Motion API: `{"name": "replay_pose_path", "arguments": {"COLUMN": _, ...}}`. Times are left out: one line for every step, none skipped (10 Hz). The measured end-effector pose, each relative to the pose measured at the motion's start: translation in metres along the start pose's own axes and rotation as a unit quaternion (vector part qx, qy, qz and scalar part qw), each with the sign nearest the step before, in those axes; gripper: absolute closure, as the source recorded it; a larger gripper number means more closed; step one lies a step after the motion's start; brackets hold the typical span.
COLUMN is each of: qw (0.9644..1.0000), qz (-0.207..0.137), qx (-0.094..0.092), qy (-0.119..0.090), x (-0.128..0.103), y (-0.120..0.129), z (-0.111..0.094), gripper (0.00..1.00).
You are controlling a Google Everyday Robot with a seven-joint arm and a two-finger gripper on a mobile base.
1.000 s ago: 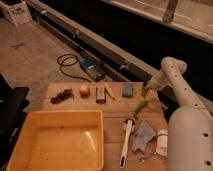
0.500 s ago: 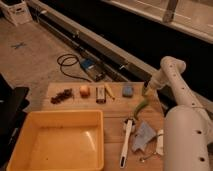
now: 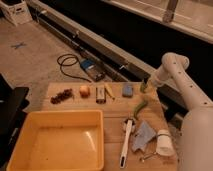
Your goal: Stack cups into tray
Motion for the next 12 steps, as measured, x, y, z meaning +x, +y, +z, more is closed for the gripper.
{"name": "replay_pose_path", "arguments": {"qw": 0.9999, "qz": -0.016, "qx": 0.003, "qy": -0.005, "x": -0.015, "y": 0.003, "z": -0.004, "gripper": 1.0}}
{"name": "replay_pose_path", "arguments": {"qw": 0.9992, "qz": -0.038, "qx": 0.005, "qy": -0.011, "x": -0.035, "y": 0.009, "z": -0.006, "gripper": 1.0}}
{"name": "replay_pose_path", "arguments": {"qw": 0.9978, "qz": -0.064, "qx": 0.002, "qy": -0.017, "x": -0.058, "y": 0.018, "z": -0.006, "gripper": 1.0}}
{"name": "replay_pose_path", "arguments": {"qw": 0.9957, "qz": -0.089, "qx": -0.004, "qy": -0.024, "x": -0.082, "y": 0.03, "z": -0.004, "gripper": 1.0}}
{"name": "replay_pose_path", "arguments": {"qw": 0.9936, "qz": -0.108, "qx": -0.011, "qy": -0.029, "x": -0.1, "y": 0.043, "z": -0.002, "gripper": 1.0}}
{"name": "replay_pose_path", "arguments": {"qw": 0.9918, "qz": -0.122, "qx": -0.019, "qy": -0.033, "x": -0.11, "y": 0.057, "z": -0.001, "gripper": 1.0}}
{"name": "replay_pose_path", "arguments": {"qw": 0.9893, "qz": -0.138, "qx": -0.03, "qy": -0.038, "x": -0.121, "y": 0.078, "z": -0.003, "gripper": 1.0}}
{"name": "replay_pose_path", "arguments": {"qw": 0.9867, "qz": -0.153, "qx": -0.039, "qy": -0.038, "x": -0.131, "y": 0.094, "z": -0.004, "gripper": 1.0}}
{"name": "replay_pose_path", "arguments": {"qw": 0.9847, "qz": -0.164, "qx": -0.045, "qy": -0.038, "x": -0.139, "y": 0.105, "z": -0.005, "gripper": 1.0}}
{"name": "replay_pose_path", "arguments": {"qw": 0.983, "qz": -0.172, "qx": -0.05, "qy": -0.038, "x": -0.145, "y": 0.115, "z": -0.006, "gripper": 1.0}}
{"name": "replay_pose_path", "arguments": {"qw": 0.9829, "qz": -0.173, "qx": -0.051, "qy": -0.037, "x": -0.145, "y": 0.116, "z": -0.006, "gripper": 1.0}}
{"name": "replay_pose_path", "arguments": {"qw": 0.9831, "qz": -0.172, "qx": -0.05, "qy": -0.037, "x": -0.144, "y": 0.116, "z": -0.006, "gripper": 1.0}}
